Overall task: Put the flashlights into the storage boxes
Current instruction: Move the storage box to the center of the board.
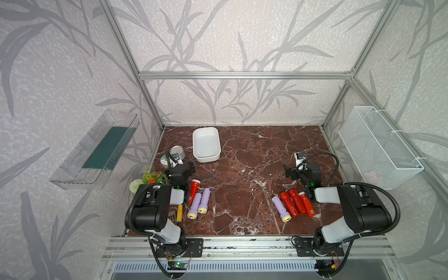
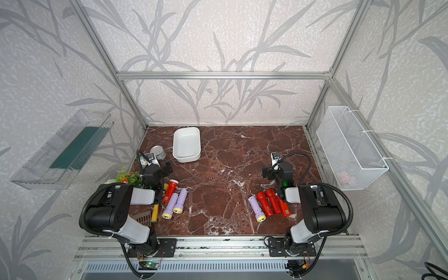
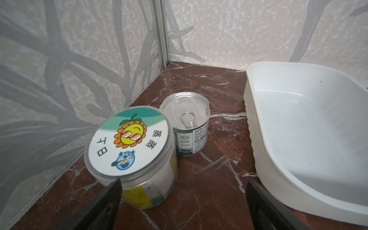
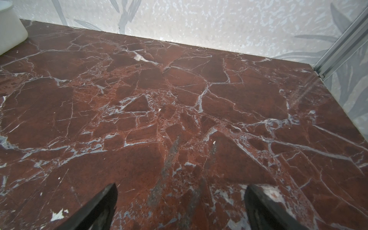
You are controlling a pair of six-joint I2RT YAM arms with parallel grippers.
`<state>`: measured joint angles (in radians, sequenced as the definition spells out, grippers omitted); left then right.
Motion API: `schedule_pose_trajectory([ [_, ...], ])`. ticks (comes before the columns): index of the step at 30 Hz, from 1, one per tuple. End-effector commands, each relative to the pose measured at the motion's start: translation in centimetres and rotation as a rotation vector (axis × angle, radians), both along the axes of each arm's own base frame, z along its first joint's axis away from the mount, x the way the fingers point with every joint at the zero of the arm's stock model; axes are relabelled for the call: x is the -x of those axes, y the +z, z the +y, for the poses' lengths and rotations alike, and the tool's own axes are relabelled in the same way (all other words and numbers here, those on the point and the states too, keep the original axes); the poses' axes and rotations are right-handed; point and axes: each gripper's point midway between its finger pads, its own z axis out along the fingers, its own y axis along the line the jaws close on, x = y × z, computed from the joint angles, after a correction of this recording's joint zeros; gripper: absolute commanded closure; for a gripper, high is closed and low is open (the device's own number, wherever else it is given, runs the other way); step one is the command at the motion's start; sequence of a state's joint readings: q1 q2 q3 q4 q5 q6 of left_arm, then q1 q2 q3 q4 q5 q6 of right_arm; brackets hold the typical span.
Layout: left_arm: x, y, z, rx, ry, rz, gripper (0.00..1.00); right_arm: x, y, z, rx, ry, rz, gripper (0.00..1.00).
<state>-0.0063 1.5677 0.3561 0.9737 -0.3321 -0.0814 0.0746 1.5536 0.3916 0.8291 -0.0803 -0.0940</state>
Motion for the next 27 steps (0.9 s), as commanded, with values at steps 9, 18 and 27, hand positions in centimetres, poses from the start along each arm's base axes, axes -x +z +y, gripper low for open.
schedule_pose_trajectory([
  [9,-0.1,0.4,0.0,-0.01,0.006,-0.016,0.01,-0.6,1.3,0.1,-0.008,0.005,-0.036,0.01],
  [18,-0.1,0.3,0.1,-0.01,0.008,-0.014,0.01,-0.6,1.3,0.2,-0.009,0.005,-0.036,0.01],
  [27,0.0,2.3,-1.9,-0.09,-0.041,-0.008,0.01,-0.7,1.3,-0.1,-0.013,-0.01,-0.034,0.01],
])
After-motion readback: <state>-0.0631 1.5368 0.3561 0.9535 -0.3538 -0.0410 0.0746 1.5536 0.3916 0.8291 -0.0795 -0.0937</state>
